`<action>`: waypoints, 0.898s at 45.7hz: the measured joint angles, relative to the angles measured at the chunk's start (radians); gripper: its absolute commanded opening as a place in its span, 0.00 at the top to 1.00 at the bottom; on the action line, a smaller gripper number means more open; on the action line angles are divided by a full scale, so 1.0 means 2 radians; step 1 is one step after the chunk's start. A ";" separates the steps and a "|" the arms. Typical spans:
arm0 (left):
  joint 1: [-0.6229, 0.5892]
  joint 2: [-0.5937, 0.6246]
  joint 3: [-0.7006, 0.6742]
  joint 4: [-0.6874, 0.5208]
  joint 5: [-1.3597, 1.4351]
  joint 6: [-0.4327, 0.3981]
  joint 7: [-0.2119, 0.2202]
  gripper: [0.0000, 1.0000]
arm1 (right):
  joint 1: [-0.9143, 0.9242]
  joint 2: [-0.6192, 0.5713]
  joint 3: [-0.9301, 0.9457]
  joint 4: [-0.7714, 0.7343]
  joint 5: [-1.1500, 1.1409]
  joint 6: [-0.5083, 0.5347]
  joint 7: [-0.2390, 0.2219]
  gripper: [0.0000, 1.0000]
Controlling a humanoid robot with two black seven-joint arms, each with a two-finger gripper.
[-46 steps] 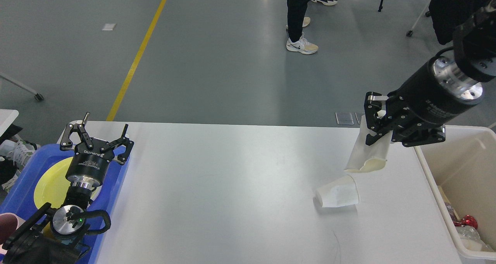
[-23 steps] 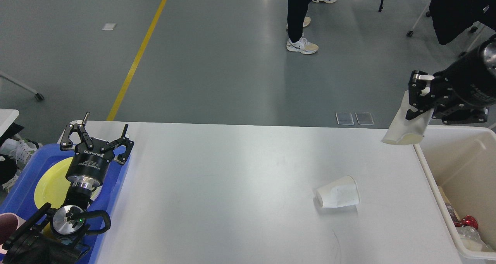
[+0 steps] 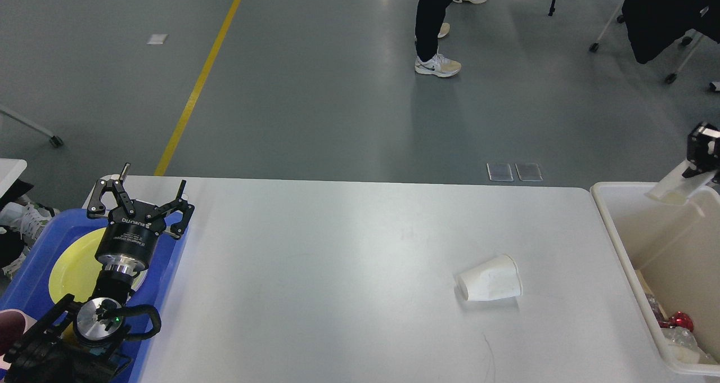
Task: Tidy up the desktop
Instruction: 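Lift the white cup and carry it into the white bin, then release the cup in the bin and raise the right gripper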
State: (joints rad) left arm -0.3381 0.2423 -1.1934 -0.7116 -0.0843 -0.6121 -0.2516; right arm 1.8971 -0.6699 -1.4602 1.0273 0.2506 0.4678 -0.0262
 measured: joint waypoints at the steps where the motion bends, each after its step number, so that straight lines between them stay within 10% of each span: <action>1: 0.000 0.000 0.000 0.000 0.000 0.000 0.000 0.04 | -0.017 -0.002 0.008 -0.016 0.000 0.000 0.000 1.00; 21: 0.000 0.000 0.000 0.000 0.000 0.000 -0.001 0.04 | -0.446 0.035 0.199 -0.410 0.004 -0.063 0.000 1.00; 41: 0.000 0.000 0.000 0.000 0.000 0.000 -0.001 0.04 | -0.651 0.111 0.224 -0.468 0.002 -0.253 -0.005 1.00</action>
State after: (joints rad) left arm -0.3374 0.2423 -1.1934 -0.7117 -0.0843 -0.6121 -0.2533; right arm 0.5957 -0.4482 -1.0120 0.0918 0.2538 -0.0375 -0.0369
